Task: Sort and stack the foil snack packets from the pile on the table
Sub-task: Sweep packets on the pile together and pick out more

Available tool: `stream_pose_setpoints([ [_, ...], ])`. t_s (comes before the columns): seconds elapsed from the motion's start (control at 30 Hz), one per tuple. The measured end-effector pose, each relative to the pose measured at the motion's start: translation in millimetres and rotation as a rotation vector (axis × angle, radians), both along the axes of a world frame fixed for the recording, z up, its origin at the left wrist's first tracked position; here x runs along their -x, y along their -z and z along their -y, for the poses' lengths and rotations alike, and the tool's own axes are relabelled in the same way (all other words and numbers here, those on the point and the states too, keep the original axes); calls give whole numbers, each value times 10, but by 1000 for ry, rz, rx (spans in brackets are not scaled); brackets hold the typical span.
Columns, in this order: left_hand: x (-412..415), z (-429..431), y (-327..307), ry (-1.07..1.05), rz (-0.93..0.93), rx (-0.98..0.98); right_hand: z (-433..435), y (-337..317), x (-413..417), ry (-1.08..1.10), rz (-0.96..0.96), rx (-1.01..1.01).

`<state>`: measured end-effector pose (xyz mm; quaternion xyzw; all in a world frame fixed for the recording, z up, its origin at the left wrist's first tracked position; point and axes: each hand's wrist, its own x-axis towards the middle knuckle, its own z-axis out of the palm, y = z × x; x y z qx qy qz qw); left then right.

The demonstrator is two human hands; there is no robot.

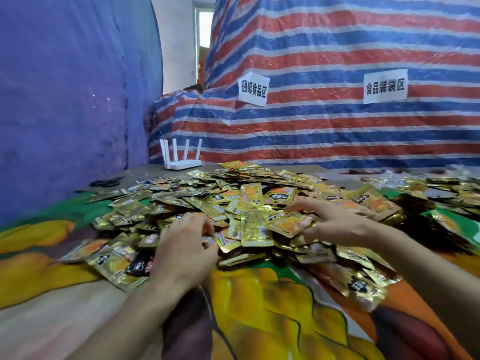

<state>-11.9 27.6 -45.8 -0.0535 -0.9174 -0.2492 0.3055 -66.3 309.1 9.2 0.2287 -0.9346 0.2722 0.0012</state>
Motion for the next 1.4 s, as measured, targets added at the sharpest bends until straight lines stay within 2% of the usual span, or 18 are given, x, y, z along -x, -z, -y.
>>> stream_pose_setpoints([
  [0.03,32,60,-20,-70,61,91,36,9,-73,-34,103,-70],
  [0.1,123,185,-53,-179,188,236,93,83,-145,-41,159,-264],
  [0.17,224,311,-81,-231,280,274,139,192,-140,7,80,-409],
  [0.27,325,380,-43,-267,392,209,202,277,-121,53,-1,-409],
  [0.43,358,282,160,-343,269,310,191,289,-84,122,-138,-319],
  [0.57,305,303,167,-323,102,383,276,396,-78,285,-220,-226],
  [0.67,268,303,161,-209,19,300,355,420,-103,305,-171,-389],
  [0.77,224,307,147,-39,-86,161,356,310,-140,206,-28,-374],
  [0.87,189,313,130,96,-84,106,313,294,-160,146,-34,-390],
  [1.0,164,303,118,159,9,81,256,326,-165,176,-159,-247],
  [1.17,169,297,103,229,70,-8,169,340,-163,241,-213,-27],
  [1.23,179,299,86,235,34,-133,152,346,-179,270,-297,48],
  [1.33,192,310,60,175,-125,-289,149,325,-217,310,-501,109],
  [1.4,192,312,36,155,-205,-423,172,289,-225,292,-625,240],
])
